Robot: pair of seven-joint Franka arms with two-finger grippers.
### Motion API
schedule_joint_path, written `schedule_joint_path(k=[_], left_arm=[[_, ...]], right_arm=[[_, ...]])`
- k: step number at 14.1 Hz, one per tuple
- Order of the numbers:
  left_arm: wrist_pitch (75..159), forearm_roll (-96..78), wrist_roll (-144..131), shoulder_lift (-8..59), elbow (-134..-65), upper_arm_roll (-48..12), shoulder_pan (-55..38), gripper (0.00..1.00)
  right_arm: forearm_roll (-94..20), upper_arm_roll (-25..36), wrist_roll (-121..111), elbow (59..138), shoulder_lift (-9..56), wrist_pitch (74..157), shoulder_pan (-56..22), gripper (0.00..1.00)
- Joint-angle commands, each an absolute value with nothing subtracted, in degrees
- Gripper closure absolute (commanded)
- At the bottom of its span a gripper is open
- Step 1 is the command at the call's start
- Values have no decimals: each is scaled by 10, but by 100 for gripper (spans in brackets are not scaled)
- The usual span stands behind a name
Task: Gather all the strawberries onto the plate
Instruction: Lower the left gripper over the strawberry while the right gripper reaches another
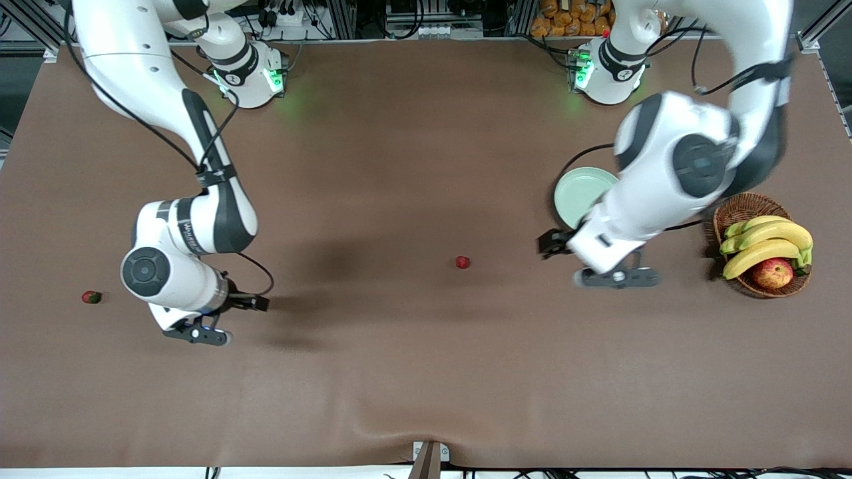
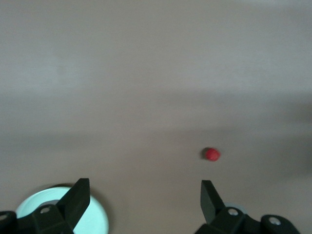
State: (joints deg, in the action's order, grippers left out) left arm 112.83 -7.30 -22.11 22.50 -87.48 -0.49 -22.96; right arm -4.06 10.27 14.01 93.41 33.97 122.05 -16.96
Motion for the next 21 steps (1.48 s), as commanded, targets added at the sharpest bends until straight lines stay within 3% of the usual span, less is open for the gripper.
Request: schedule_joint_path(k=[1,3,9,14,21], left_arm=[[1173,-77,-253,263,-864,1,-257,0],[1190,-79,-257,286,-860,1,-272,0],[1251,-79,-265,356,-845,0,-308,0],[1288,-78,-265,401,-846,3,-363,0],[1315,-79,-265,430,-852,2,-368,2]], right_arm=[[-19,91,86,1094,240,1284,-145,0],[-18,90,21,1159,216,1346,-108,0],[-23,88,-152,1259,177,1351,-36,0],[-42,85,-148,1280,197,1350,-32,0],[-45,85,-144,1277,228,1355,-47,0]])
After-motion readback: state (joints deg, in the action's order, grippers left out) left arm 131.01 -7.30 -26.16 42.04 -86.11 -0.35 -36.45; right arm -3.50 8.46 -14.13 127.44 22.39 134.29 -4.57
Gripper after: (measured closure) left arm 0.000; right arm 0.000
